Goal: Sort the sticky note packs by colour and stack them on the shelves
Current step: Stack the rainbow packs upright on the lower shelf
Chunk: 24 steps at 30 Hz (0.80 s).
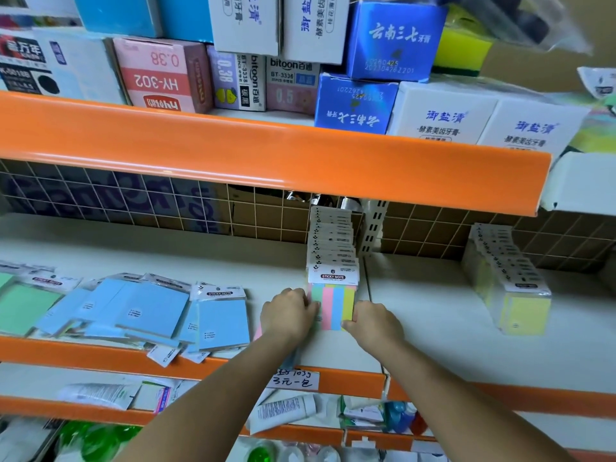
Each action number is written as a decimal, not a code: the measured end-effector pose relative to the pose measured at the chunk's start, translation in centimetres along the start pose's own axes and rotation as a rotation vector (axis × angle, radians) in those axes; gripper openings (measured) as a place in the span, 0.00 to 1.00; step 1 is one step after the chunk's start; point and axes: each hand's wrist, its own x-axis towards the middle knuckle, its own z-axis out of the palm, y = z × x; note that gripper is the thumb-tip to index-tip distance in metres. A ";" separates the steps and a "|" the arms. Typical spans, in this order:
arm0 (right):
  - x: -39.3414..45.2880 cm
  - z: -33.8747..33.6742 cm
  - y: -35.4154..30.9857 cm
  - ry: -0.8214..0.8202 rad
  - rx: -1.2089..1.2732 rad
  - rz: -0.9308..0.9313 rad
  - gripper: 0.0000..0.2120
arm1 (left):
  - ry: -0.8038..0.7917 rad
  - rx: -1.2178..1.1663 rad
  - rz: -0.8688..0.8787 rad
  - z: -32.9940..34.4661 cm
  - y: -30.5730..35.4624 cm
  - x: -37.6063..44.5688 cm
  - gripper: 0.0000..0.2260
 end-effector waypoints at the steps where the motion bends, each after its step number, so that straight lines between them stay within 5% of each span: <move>1: 0.0 0.1 0.1 -0.004 0.002 0.004 0.12 | 0.000 0.003 -0.004 0.0 -0.1 0.0 0.14; 11: -2.1 -0.9 -1.7 0.062 -0.021 0.011 0.11 | 0.052 -0.108 -0.087 -3.9 -1.9 0.7 0.14; 17: -3.2 1.5 -5.3 -0.265 0.392 0.007 0.18 | 0.129 -0.125 -0.191 -6.6 -4.3 0.9 0.11; 24: -3.2 3.1 -7.4 -0.353 0.619 0.212 0.19 | 0.036 -0.147 -0.214 -5.8 -5.4 -0.2 0.09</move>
